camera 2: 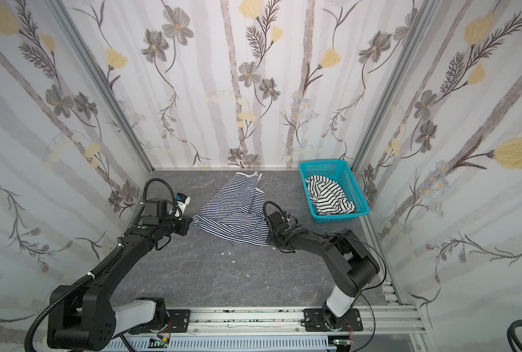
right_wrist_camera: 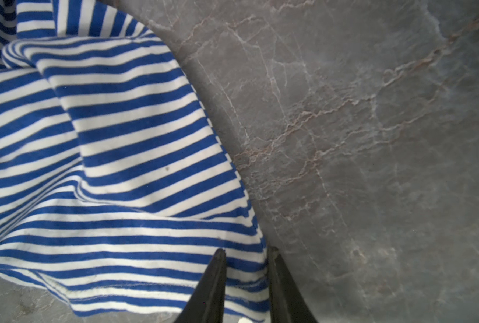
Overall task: Fold and stack tank tops
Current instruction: Smooth out the tank top at the center of the table.
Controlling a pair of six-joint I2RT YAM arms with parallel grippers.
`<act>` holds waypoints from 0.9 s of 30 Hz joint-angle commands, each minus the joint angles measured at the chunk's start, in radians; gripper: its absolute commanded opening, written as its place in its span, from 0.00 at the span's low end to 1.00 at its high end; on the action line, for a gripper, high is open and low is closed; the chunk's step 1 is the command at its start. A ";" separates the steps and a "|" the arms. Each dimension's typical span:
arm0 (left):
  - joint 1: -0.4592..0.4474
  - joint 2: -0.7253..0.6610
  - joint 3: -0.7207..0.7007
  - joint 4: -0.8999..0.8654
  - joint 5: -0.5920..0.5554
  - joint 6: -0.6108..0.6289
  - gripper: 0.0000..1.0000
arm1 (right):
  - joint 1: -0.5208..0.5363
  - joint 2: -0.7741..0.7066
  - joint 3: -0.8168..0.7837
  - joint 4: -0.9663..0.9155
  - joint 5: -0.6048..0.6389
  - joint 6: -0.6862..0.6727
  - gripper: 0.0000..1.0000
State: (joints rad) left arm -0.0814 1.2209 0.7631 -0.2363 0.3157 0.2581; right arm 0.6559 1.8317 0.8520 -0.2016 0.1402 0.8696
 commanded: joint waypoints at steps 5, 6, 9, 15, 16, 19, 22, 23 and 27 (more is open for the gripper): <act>0.000 -0.003 -0.001 0.018 -0.013 0.001 0.00 | 0.004 -0.019 -0.007 -0.061 -0.025 -0.012 0.16; -0.001 -0.003 0.001 0.017 -0.015 0.001 0.00 | 0.004 -0.029 -0.007 -0.066 -0.020 -0.014 0.13; -0.002 0.003 0.005 0.018 -0.014 0.000 0.00 | 0.004 -0.056 -0.005 -0.074 -0.013 -0.021 0.10; -0.001 0.012 0.012 0.018 -0.007 -0.011 0.00 | 0.004 -0.077 0.008 -0.072 -0.024 -0.041 0.00; 0.000 0.014 0.012 0.018 -0.006 -0.012 0.00 | 0.004 -0.076 0.011 -0.068 -0.029 -0.045 0.00; 0.000 0.016 0.021 0.018 -0.002 -0.018 0.00 | 0.004 -0.096 0.022 -0.052 -0.049 -0.059 0.00; 0.000 0.019 0.054 0.012 -0.005 -0.040 0.00 | 0.005 -0.137 0.053 -0.061 -0.052 -0.073 0.00; -0.001 0.017 0.072 0.006 -0.007 -0.051 0.00 | 0.001 -0.155 0.069 -0.071 -0.048 -0.079 0.00; -0.001 0.021 0.168 -0.023 0.024 -0.080 0.00 | -0.010 -0.220 0.176 -0.128 -0.053 -0.110 0.00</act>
State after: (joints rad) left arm -0.0814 1.2392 0.8803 -0.2600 0.3130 0.2085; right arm 0.6529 1.6428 0.9710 -0.3111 0.0849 0.7883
